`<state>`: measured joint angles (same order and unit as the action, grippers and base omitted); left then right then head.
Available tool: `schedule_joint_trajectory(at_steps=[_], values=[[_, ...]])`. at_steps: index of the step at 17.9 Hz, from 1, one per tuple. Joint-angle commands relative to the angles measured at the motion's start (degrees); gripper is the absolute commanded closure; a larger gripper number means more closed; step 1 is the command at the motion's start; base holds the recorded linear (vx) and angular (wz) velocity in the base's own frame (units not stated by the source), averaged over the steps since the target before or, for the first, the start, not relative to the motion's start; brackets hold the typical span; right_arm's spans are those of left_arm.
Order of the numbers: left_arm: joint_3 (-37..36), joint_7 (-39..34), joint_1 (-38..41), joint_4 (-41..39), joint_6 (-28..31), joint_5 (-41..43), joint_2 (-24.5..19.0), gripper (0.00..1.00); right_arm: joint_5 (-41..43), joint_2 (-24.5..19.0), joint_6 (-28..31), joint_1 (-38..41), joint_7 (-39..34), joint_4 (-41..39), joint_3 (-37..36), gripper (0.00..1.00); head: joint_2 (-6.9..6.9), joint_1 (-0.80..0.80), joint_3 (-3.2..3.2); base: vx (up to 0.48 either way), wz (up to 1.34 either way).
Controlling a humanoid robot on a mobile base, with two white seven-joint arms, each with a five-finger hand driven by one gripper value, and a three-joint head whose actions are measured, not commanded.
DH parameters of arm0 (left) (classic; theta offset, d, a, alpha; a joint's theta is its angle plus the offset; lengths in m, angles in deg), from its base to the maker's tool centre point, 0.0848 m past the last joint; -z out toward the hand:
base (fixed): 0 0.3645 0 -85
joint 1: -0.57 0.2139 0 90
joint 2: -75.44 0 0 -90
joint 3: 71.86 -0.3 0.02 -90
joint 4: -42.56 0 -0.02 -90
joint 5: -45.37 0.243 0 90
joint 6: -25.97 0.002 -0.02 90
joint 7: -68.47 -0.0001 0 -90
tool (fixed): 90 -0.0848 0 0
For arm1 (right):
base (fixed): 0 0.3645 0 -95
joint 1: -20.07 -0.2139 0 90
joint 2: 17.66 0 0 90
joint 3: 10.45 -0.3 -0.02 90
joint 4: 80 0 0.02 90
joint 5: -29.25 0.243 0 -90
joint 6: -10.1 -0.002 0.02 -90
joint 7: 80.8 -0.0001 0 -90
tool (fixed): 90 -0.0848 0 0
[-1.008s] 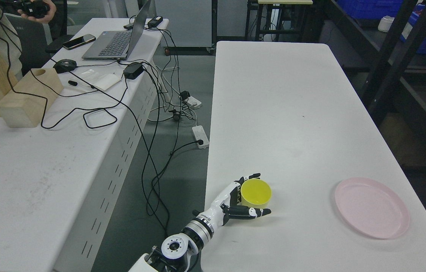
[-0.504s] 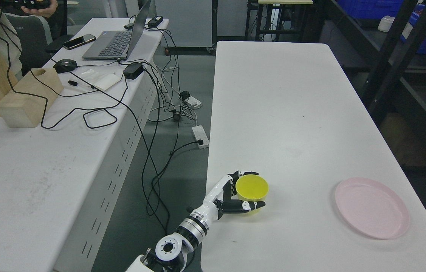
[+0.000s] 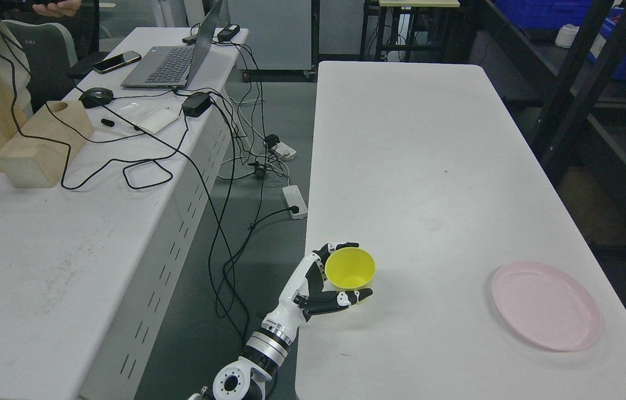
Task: Place yellow IKEA cup on middle right shelf
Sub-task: 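Hold the yellow cup in the left hand while turning toward the shelves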
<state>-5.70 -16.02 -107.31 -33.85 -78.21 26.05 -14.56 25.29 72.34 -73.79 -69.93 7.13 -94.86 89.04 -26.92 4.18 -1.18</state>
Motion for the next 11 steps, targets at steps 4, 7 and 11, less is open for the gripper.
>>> schedule_joint_trajectory(at_steps=[4, 7, 11], values=[[4.06, 0.2, 5.75, -6.81, -5.07, -0.02, -1.0, 1.0, 0.0, 1.0, -0.04, 0.35, 0.04, 0.0, 0.0, 0.01, 0.0, 0.0, 0.0, -0.023, 0.0], [4.15, 0.29, 5.84, -6.91, -5.33, -0.02, -1.0, 1.0, 0.0, 1.0, -0.04, 0.27, 0.04, 0.0, 0.0, 0.01, 0.0, 0.0, 0.0, -0.057, 0.0], [4.15, 0.2, 6.02, -6.91, -5.24, -0.02, -1.0, 1.0, 0.0, 1.0, -0.04, 0.27, -0.04, 0.0, 0.0, 0.01, 0.0, 0.0, 0.0, -0.123, 0.0]])
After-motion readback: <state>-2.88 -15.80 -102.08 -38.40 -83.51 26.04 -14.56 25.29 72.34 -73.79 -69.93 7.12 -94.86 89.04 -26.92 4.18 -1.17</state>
